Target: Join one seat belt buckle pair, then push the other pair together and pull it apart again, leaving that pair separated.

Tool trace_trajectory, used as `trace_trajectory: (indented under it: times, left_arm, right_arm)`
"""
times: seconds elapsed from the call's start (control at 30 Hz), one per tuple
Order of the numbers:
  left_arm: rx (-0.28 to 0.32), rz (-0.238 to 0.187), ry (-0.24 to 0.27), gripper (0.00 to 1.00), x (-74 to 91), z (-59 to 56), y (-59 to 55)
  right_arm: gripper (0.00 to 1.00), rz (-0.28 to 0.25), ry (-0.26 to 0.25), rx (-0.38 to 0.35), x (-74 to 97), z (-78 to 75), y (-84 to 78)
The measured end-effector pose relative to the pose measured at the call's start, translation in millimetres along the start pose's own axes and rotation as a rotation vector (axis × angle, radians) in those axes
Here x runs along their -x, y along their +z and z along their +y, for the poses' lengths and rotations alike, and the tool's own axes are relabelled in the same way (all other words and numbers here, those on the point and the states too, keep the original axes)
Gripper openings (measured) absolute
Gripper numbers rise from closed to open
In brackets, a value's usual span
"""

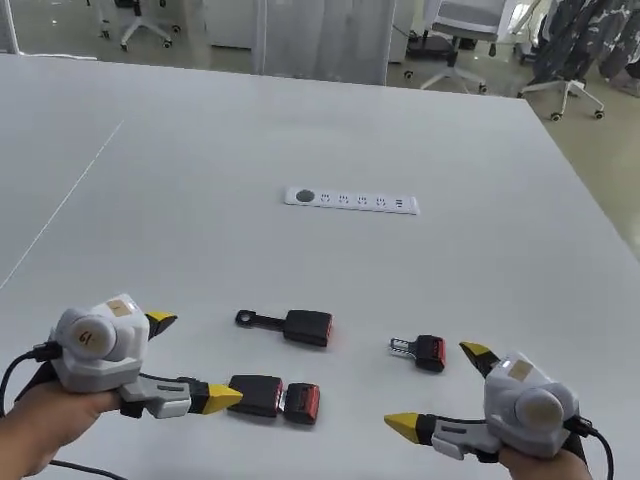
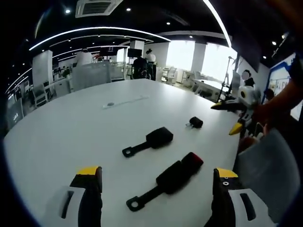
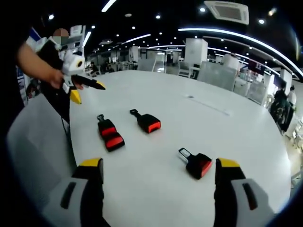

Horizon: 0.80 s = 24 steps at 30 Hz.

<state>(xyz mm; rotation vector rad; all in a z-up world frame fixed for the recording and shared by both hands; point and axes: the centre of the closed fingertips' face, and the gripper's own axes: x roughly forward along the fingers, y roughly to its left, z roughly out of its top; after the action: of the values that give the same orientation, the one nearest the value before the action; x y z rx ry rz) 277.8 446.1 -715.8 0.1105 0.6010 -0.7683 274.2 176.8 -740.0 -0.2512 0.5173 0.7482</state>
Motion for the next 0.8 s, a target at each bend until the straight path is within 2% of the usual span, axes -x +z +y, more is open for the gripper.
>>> trace_trajectory:
  times: [0.17, 0.33, 0.43, 0.63, 0.8]
  left_arm:
    - [0.005, -0.017, 0.0, 1.0, 16.1, -3.4, -5.1]
    - [-0.022, -0.019, -0.008, 1.0, 27.5, -7.3, -8.7]
    - [-0.04, -0.004, -0.014, 1.0, 30.7, -9.2, -13.6]
    - [-0.021, -0.023, -0.003, 1.0, 36.5, -8.1, -16.5]
    - [-0.022, -0.021, -0.003, 1.0, 41.9, -10.5, -22.7]
  right_arm:
    - [1.0, -0.016, -0.024, -0.011, 15.9, 8.6, 0.3]
    - [1.0, -0.031, -0.049, -0.026, 28.1, 13.6, -2.1]
    - [1.0, -0.026, -0.056, -0.032, 31.0, 16.4, -6.8]
    - [1.0, -0.019, -0.074, -0.056, 35.3, 20.2, -14.0]
    - [1.0, -0.018, -0.081, -0.056, 38.6, 21.2, -16.6]
